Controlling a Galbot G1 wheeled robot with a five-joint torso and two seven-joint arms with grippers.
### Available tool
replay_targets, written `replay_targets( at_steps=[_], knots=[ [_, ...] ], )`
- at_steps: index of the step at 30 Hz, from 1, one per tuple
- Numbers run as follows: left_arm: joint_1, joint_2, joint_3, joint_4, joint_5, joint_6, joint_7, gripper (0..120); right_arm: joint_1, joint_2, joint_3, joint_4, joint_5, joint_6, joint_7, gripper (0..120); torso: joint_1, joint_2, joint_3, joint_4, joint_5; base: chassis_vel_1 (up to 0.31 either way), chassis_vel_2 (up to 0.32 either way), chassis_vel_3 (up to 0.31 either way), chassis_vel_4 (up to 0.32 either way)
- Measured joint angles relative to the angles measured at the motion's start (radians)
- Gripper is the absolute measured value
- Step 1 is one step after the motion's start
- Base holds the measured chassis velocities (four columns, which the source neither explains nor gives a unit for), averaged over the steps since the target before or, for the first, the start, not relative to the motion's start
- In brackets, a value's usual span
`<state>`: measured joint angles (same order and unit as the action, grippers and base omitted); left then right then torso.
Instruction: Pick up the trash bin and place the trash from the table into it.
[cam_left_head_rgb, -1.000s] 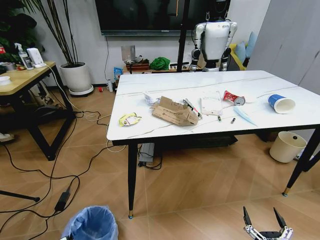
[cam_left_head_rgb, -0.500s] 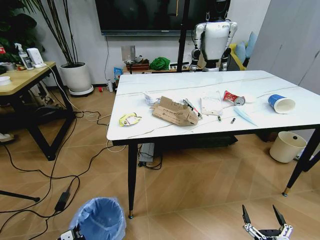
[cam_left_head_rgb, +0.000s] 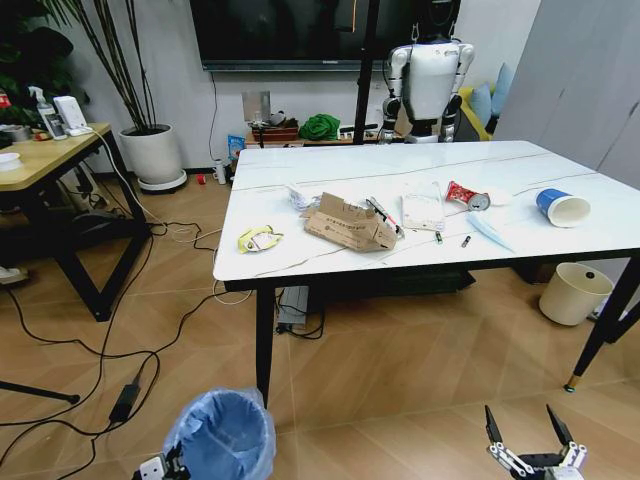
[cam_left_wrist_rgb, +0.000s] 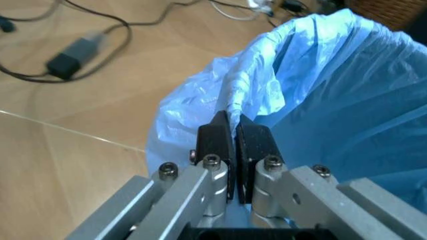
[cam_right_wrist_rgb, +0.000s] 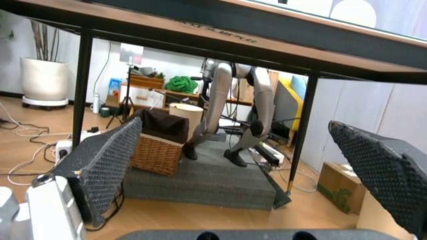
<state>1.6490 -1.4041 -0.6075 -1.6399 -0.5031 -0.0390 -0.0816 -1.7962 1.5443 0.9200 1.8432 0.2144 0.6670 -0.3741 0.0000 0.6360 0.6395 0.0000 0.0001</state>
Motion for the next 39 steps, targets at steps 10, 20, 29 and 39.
replay_targets(
  at_steps=[10, 20, 29, 39],
  knots=[
    [0.127, 0.051, 0.067, -0.198, -0.021, 0.067, -0.028, 0, -0.01, -0.015, 0.006, 0.029, -0.02, -0.013, 0.014, 100, 0.0, 0.0, 0.0, 0.0001, 0.0001, 0.0, 0.0, 0.0, 0.0],
    [0.247, 0.091, 0.079, -0.394, -0.064, 0.134, -0.062, 0, -0.019, -0.029, 0.01, 0.007, -0.013, -0.003, 0.014, 100, 0.0, 0.0, 0.0, 0.0, 0.0, 0.0, 0.0, 0.0, 0.0],
    [0.3, 0.115, 0.054, -0.572, -0.108, 0.207, -0.125, 0, -0.016, -0.069, 0.019, 0.003, 0.01, -0.001, 0.019, 100, 0.0, 0.0, 0.0, 0.0, -0.0001, 0.0, 0.0, 0.0, 0.0],
    [0.334, 0.122, 0.107, -0.654, -0.105, 0.213, -0.112, 0, 0.0, -0.084, 0.008, -0.017, 0.006, -0.007, 0.019, 100, 0.0, 0.0, 0.0, 0.0, 0.0, 0.0, 0.0, 0.0, 0.0]
  ],
)
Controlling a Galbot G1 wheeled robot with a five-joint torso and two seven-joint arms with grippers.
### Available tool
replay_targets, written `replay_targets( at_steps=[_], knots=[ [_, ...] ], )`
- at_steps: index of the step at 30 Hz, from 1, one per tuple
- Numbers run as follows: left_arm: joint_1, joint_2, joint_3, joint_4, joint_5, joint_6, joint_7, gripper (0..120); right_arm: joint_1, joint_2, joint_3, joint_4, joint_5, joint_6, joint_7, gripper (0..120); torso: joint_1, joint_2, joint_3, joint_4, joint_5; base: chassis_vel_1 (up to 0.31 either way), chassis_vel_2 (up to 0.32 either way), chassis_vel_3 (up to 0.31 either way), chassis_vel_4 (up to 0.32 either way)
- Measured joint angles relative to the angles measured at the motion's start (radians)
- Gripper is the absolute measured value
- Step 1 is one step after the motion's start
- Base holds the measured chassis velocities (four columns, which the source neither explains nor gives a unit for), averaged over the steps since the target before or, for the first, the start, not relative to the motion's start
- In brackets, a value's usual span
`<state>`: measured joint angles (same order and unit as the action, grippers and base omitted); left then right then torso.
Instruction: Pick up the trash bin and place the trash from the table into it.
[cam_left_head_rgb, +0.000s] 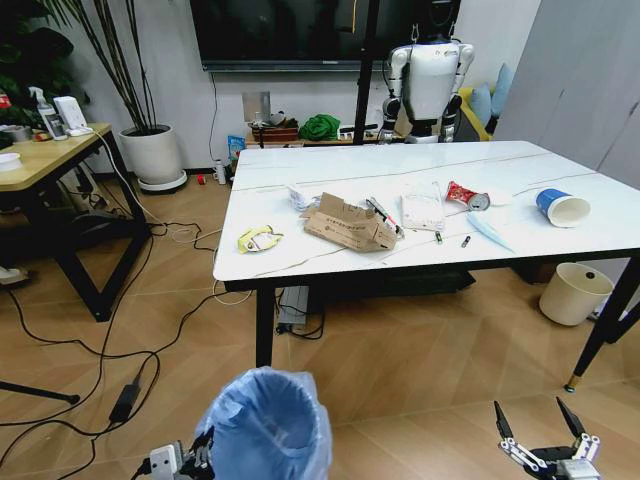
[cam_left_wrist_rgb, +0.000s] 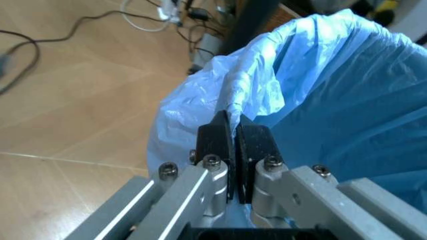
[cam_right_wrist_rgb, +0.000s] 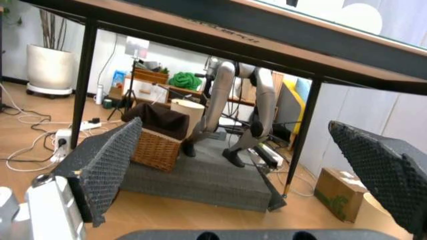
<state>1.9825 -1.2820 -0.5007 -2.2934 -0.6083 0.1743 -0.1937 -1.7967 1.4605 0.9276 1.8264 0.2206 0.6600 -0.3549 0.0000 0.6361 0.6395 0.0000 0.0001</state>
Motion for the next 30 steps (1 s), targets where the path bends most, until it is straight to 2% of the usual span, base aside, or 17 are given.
replay_targets(
  at_steps=[14, 30],
  knots=[
    [0.028, 0.003, 0.028, 0.009, 0.149, 0.001, 0.117, 0, 0.004, -0.006, -0.005, -0.009, -0.004, -0.006, 0.002, 100, 0.0, 0.0, 0.0, 0.0, -0.0002, 0.0, 0.0, 0.0, 0.0],
    [0.026, 0.007, 0.07, -0.005, 0.187, -0.022, 0.09, 0, -0.009, 0.011, -0.003, 0.006, -0.027, 0.002, -0.001, 100, 0.0, 0.0, 0.0, 0.0, 0.0, 0.0, 0.0, 0.0, 0.0]
  ],
)
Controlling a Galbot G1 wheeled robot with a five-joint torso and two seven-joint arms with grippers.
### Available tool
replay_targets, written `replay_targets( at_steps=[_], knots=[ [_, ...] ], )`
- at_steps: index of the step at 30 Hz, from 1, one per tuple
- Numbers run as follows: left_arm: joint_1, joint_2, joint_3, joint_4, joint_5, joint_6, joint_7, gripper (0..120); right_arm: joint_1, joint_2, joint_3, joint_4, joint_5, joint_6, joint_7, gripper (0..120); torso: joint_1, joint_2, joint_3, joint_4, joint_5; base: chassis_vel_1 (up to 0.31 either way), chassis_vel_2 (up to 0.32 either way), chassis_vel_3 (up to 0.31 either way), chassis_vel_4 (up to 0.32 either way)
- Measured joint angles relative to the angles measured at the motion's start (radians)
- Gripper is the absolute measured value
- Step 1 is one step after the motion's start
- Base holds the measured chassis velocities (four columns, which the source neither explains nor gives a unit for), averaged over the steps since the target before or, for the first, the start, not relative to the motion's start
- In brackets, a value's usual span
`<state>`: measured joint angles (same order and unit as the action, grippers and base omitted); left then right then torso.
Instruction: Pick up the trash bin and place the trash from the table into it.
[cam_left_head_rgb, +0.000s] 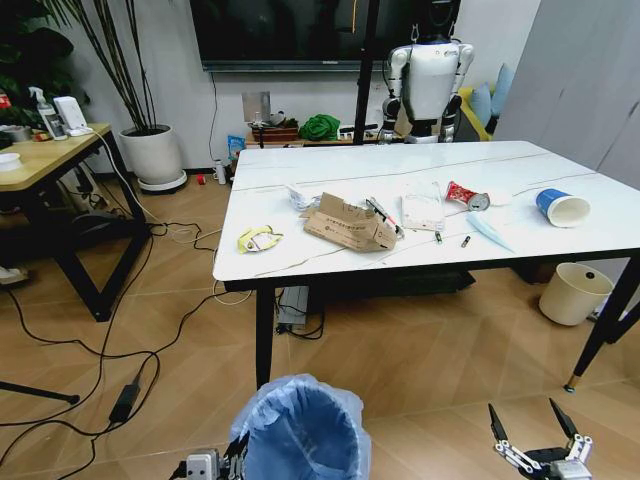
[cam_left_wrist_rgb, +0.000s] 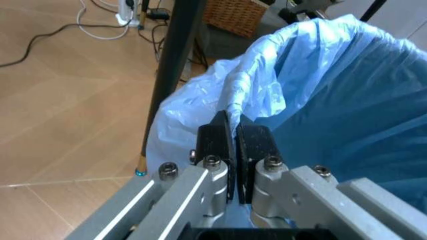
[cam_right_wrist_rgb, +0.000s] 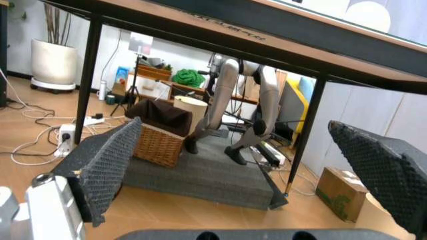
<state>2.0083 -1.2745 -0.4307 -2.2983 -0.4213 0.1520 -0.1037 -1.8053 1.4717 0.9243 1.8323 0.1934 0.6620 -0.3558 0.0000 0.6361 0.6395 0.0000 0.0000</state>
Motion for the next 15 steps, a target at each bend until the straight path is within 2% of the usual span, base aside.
replay_targets(
  at_steps=[15],
  knots=[
    [-0.002, 0.022, 0.026, 0.03, 0.07, -0.068, 0.001, 0, -0.007, 0.01, 0.002, 0.0, -0.009, 0.001, 0.0, 100, 0.0, 0.0, 0.0, 0.0, -0.0001, 0.0, 0.0, 0.0, 0.0]
  ],
)
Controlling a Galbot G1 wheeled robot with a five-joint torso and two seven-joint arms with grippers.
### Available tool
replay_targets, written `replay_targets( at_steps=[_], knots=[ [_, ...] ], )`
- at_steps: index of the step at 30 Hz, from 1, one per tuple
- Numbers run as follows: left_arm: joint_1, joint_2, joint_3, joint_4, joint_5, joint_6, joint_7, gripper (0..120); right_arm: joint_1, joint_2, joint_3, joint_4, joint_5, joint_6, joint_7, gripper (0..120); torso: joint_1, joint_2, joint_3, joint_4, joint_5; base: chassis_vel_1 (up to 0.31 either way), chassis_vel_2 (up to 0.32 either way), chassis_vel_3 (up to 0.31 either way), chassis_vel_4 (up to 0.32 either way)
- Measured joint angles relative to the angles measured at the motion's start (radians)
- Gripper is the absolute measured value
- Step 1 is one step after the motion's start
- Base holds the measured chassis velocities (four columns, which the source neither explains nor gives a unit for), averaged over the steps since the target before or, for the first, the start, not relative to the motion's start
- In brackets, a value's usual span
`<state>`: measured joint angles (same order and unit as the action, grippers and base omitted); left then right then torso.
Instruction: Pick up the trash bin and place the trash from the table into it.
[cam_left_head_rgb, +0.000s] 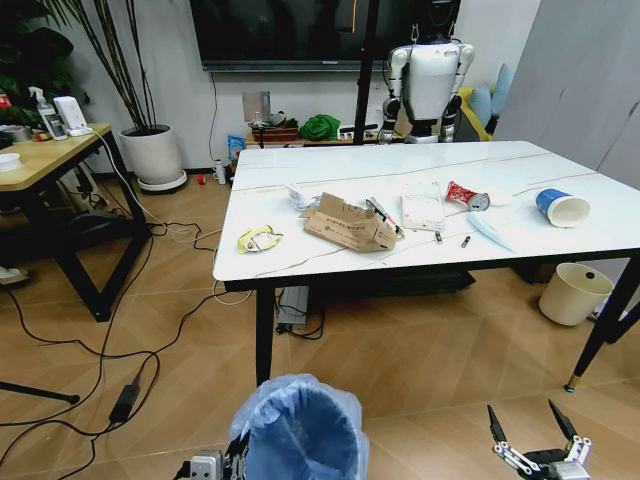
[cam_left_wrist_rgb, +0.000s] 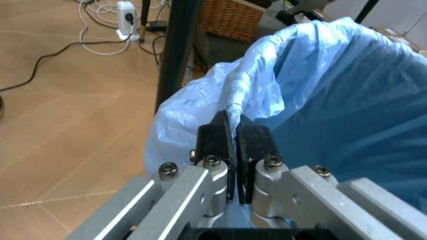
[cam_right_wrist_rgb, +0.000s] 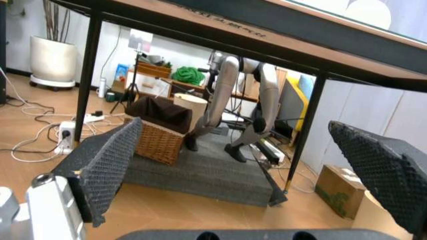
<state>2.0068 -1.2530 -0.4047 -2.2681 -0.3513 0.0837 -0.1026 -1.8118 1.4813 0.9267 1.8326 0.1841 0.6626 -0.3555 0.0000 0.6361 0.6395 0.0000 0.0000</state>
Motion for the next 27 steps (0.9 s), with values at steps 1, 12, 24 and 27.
replay_targets(
  at_steps=[1, 12, 24, 27],
  knots=[
    [0.0, 0.001, 0.002, 0.001, 0.0, -0.001, 0.0, 0, 0.0, 0.002, 0.0, 0.0, -0.002, 0.001, 0.0, 100, 0.0, 0.0, 0.0, 0.0, 0.0, 0.0, 0.0, 0.0, 0.0],
    [0.006, 0.01, 0.013, 0.009, 0.017, -0.028, 0.003, 0, 0.001, 0.017, -0.005, -0.001, -0.017, 0.004, 0.0, 100, 0.0, 0.0, 0.0, 0.0, 0.0, 0.0, 0.0, 0.0, 0.0],
    [0.001, 0.01, 0.023, 0.049, 0.124, -0.087, 0.0, 0, -0.003, 0.027, 0.003, -0.002, -0.019, 0.007, 0.0, 100, 0.0, 0.0, 0.0, 0.0, 0.0, 0.0, 0.0, 0.0, 0.0],
    [0.001, 0.009, 0.024, 0.046, 0.125, -0.09, 0.001, 0, -0.003, 0.028, 0.003, -0.003, -0.018, 0.008, 0.0, 100, 0.0, 0.0, 0.0, 0.0, 0.0, 0.0, 0.0, 0.0, 0.0]
  ],
)
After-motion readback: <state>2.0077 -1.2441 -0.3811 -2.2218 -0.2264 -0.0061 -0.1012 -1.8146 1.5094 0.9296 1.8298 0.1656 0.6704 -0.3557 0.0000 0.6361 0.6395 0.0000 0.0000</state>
